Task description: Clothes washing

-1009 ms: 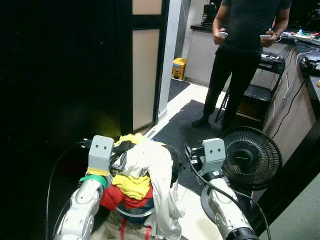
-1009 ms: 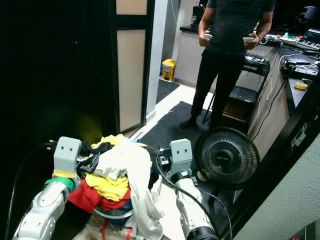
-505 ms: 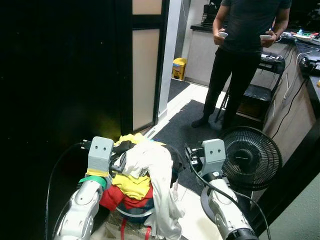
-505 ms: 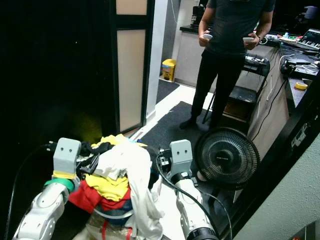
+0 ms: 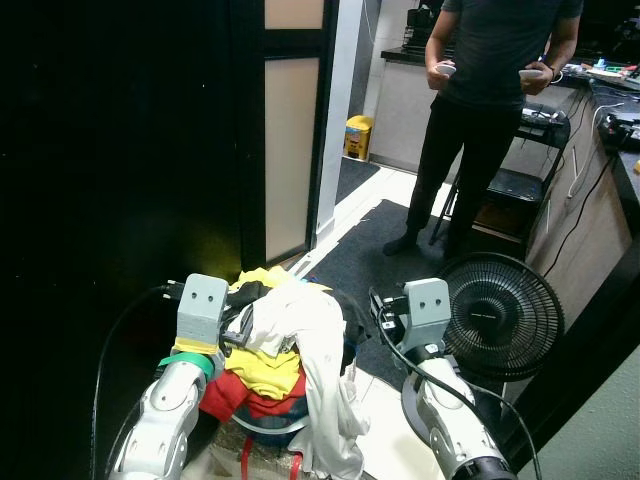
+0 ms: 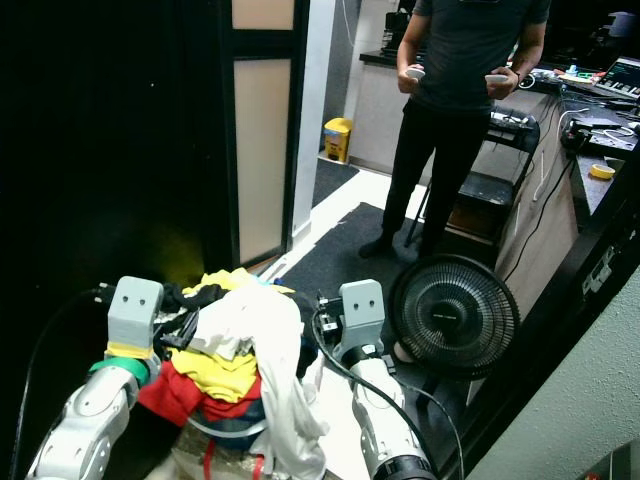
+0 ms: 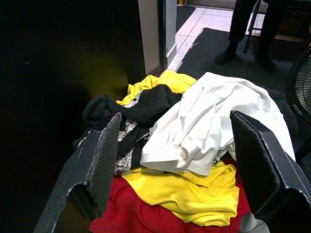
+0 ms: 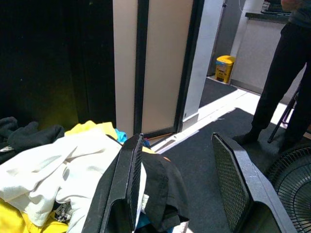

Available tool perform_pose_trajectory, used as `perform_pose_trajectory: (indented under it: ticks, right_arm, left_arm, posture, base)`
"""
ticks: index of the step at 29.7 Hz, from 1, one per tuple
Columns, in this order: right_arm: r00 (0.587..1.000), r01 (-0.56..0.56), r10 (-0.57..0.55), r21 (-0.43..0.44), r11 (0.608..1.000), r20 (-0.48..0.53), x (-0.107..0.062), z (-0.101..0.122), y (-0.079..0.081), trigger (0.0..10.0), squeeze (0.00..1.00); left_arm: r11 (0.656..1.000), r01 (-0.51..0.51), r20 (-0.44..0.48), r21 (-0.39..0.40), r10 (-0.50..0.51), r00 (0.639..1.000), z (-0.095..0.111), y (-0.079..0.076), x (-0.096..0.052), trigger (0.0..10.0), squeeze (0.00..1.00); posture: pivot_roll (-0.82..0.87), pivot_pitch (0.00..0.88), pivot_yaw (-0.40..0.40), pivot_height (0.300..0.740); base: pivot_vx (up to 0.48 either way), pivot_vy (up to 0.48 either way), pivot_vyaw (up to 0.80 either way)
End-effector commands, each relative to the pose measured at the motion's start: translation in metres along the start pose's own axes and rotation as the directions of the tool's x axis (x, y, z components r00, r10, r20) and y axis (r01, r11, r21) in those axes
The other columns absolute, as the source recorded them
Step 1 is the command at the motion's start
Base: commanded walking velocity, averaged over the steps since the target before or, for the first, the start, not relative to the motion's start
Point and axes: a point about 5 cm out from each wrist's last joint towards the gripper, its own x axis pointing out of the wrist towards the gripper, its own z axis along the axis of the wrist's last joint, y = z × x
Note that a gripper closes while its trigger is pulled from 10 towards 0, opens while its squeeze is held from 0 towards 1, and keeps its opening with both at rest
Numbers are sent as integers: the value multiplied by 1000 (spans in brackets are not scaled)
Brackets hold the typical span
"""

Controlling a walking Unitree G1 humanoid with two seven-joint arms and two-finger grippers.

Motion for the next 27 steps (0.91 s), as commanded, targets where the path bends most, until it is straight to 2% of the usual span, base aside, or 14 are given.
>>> perform_pose_trajectory:
  ticks: [1, 27]
  right_arm:
    - [1000, 5, -5, 7, 1000, -31, -4, -8, 1, 10000, 0]
    - [999, 10, -10, -5, 1000, -35, -4, -8, 1, 10000, 0]
  left_arm:
    - [1000, -1, -30, 4, 1, 1000, -7, -2, -1, 10000, 0]
    - [1000, -3, -22, -1, 3, 1000, -6, -2, -1, 10000, 0]
  posture:
    - [-2, 23, 17, 740]
    - [-1, 23, 17, 740]
  base:
    - [0, 0, 0]
    - [0, 0, 0]
